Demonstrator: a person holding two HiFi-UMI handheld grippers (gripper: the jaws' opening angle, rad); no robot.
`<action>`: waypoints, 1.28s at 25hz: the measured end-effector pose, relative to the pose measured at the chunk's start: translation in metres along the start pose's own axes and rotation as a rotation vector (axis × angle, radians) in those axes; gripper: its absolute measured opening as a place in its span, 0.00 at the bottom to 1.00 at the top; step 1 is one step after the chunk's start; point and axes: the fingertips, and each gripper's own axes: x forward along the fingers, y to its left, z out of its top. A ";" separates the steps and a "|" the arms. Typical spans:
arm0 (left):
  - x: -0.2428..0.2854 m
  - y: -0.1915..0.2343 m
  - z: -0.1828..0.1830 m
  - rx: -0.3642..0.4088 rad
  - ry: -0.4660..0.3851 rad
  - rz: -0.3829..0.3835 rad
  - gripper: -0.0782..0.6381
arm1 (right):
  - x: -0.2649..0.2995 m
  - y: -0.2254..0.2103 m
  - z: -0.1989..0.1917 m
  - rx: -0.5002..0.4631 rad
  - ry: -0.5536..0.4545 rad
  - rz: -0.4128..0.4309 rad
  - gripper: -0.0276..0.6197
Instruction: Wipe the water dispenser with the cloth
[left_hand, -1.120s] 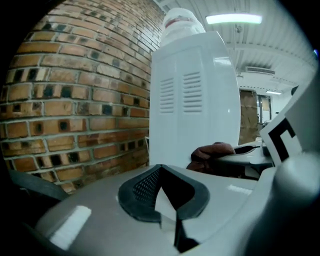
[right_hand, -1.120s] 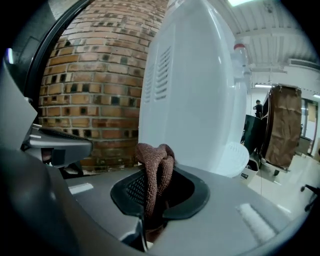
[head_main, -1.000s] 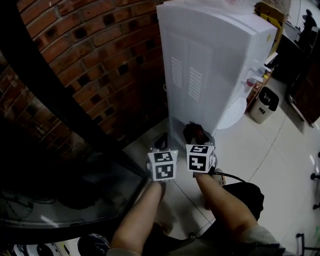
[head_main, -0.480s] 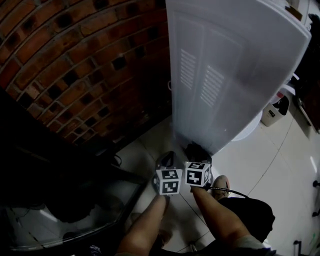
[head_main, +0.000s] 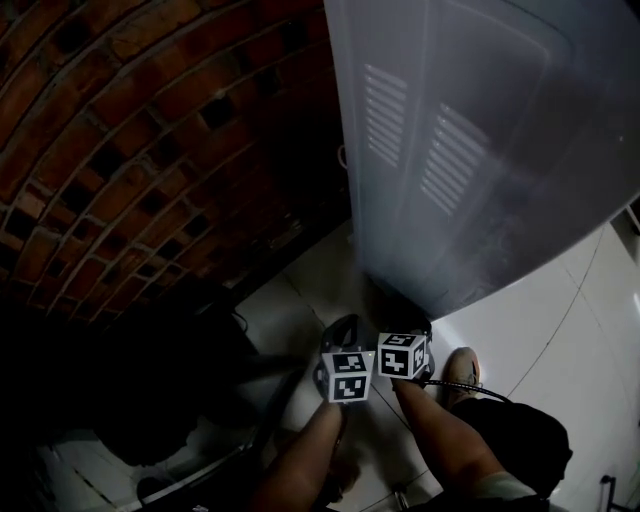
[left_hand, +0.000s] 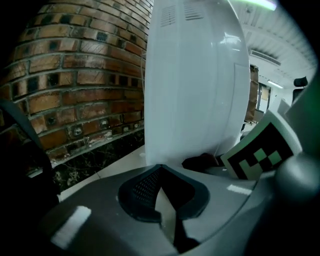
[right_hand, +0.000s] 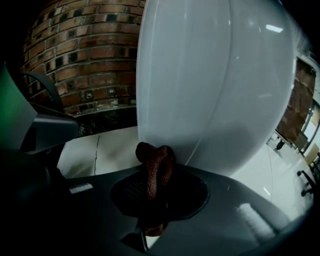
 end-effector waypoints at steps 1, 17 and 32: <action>0.000 0.001 -0.002 -0.002 0.003 0.002 0.11 | 0.002 0.000 -0.002 -0.003 0.001 0.001 0.13; -0.053 -0.005 0.079 -0.012 -0.132 -0.004 0.11 | -0.097 0.004 0.076 -0.077 -0.257 0.093 0.13; -0.202 -0.036 0.257 0.002 -0.450 -0.002 0.11 | -0.340 -0.043 0.257 -0.116 -0.791 0.210 0.13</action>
